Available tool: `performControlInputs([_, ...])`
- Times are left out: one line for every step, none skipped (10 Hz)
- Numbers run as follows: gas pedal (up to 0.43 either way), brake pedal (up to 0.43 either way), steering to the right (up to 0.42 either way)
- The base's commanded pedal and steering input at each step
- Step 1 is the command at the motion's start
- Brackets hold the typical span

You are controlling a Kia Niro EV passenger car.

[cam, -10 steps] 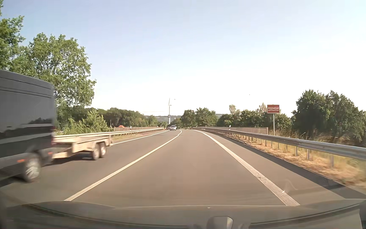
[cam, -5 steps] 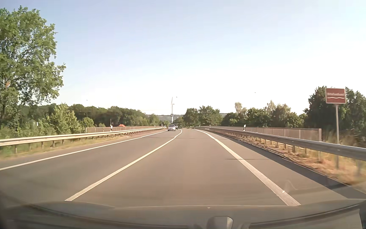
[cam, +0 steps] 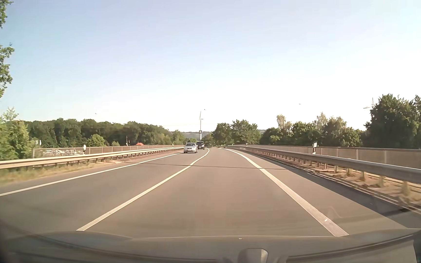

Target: Follow the waypoints while adhering to traffic rules and regulations

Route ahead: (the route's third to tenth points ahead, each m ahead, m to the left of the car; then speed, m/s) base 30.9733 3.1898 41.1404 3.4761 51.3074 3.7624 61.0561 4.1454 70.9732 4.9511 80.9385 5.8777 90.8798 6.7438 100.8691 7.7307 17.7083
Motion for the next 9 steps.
performControlInputs([0.189,0.006,-0.003])
performControlInputs([0.189,0.006,-0.003])
performControlInputs([0.189,0.006,-0.003])
performControlInputs([0.189,0.006,-0.003])
performControlInputs([0.189,0.006,-0.003])
performControlInputs([0.189,0.006,0.000])
performControlInputs([0.189,0.006,0.000])
performControlInputs([0.189,0.006,0.000])
performControlInputs([0.189,0.006,0.000])
